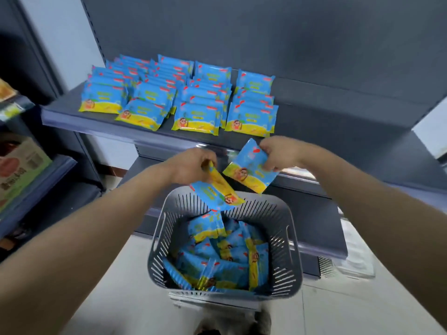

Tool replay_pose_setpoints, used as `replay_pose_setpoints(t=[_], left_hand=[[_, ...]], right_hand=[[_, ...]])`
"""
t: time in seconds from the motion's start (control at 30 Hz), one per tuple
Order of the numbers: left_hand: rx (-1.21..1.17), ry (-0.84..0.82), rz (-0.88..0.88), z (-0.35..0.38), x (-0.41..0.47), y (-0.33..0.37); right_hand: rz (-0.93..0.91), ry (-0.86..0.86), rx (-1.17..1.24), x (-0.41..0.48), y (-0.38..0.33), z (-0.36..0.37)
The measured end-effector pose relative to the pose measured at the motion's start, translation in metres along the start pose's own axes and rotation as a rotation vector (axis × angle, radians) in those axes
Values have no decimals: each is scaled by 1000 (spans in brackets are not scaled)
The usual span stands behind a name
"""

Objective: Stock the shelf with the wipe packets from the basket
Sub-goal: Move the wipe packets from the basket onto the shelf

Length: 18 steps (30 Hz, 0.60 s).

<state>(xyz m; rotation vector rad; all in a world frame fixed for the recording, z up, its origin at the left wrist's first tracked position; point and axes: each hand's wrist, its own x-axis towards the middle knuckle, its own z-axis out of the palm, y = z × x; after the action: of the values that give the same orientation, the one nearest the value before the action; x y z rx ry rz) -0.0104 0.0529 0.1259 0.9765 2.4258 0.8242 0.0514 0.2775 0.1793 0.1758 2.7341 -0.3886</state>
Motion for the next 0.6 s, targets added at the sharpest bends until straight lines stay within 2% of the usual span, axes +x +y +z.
replay_pose_setpoints(t=[0.1, 0.2, 0.3, 0.43, 0.6], left_hand=[[-9, 75, 22, -15, 8, 12], [-77, 134, 46, -27, 17, 21], [-79, 201, 49, -37, 29, 28], [-104, 251, 22, -45, 45, 30], [-131, 295, -25, -47, 62, 28]], right_hand=[[8, 128, -141, -1, 10, -27], [59, 261, -159, 5, 21, -48], [70, 322, -175, 17, 32, -60], [18, 341, -134, 43, 42, -65], [-52, 248, -64, 84, 46, -58]])
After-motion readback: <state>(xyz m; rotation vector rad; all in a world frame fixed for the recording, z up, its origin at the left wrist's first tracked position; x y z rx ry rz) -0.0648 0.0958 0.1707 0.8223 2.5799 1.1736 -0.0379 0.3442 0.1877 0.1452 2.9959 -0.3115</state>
